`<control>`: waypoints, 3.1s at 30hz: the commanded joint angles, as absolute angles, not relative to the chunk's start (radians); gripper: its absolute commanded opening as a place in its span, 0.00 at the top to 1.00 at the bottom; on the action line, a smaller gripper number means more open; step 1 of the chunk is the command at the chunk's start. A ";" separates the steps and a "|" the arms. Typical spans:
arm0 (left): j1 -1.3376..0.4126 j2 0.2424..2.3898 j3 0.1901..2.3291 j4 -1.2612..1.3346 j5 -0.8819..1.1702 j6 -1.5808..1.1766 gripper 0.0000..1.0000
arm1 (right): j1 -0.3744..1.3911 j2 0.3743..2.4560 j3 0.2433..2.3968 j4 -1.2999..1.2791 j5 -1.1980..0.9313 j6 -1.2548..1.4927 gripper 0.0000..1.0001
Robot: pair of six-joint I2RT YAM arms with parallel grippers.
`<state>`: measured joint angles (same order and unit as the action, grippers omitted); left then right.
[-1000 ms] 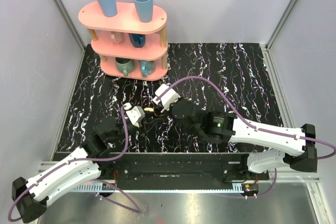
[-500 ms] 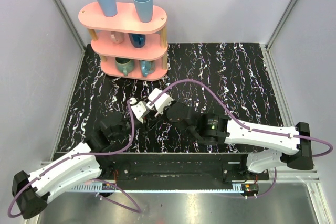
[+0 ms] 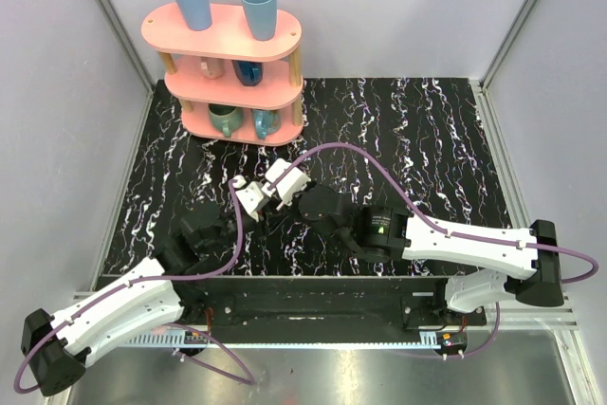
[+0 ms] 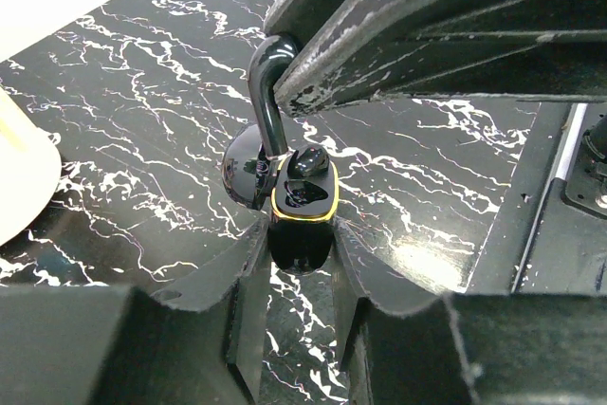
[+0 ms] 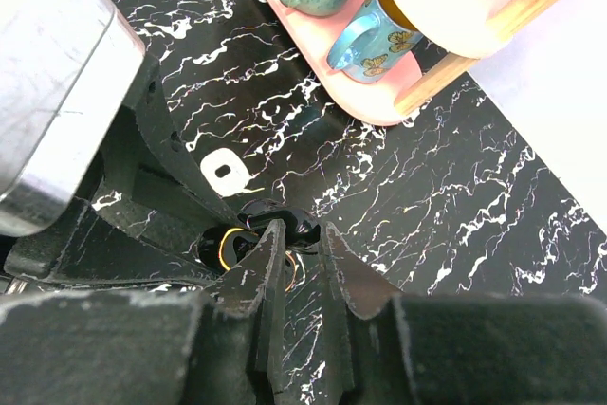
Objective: Insert the wireless bluetooth earbuds into the charging case
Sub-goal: Place the earbud in the charging case.
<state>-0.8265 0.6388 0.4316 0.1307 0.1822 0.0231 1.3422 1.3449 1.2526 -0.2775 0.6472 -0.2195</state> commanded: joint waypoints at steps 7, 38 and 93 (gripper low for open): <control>-0.824 0.626 0.460 0.224 0.153 -0.023 1.00 | 1.350 1.335 1.249 -0.224 0.686 -0.227 0.93; -0.824 0.615 0.440 0.275 0.112 -0.040 1.00 | 1.353 1.333 1.203 -0.180 0.634 -0.170 0.93; -0.824 0.575 0.391 0.390 0.244 -0.008 1.00 | 1.370 1.279 1.130 -0.147 0.393 -0.348 0.90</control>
